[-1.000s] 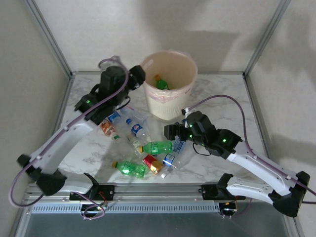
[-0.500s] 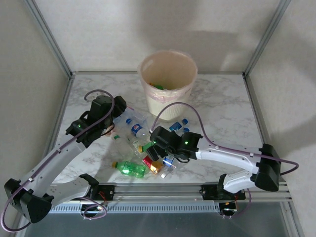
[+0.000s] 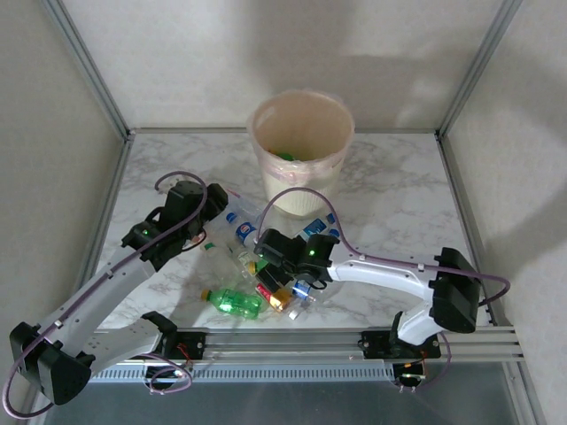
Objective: Put the plastic bottles in the bin
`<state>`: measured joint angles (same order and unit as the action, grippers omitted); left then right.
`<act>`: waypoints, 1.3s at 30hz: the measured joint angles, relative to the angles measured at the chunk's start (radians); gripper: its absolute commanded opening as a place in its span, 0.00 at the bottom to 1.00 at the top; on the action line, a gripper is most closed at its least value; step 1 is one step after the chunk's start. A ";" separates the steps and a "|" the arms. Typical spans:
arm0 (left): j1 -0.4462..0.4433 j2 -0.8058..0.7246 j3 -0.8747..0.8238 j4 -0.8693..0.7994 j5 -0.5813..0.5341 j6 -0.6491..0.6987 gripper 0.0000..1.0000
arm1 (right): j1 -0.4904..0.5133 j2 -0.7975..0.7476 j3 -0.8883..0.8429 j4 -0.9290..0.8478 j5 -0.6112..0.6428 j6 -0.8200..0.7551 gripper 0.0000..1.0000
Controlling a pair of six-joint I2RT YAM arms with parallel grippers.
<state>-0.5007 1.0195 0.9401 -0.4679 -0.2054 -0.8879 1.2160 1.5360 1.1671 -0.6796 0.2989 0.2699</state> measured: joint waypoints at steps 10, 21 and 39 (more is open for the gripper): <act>0.014 -0.011 0.000 0.004 0.004 0.000 0.74 | 0.000 0.072 0.006 -0.023 0.061 -0.036 0.99; 0.025 -0.011 0.000 0.003 0.004 0.000 0.74 | -0.056 0.104 0.013 0.018 0.049 -0.045 0.90; 0.041 -0.024 0.000 0.003 0.008 0.000 0.75 | -0.099 0.104 -0.006 0.097 -0.055 -0.035 0.92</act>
<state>-0.4599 0.9955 0.9401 -0.4644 -0.1974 -0.8883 1.1168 1.6402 1.1606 -0.5823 0.2443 0.2352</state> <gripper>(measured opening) 0.745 0.919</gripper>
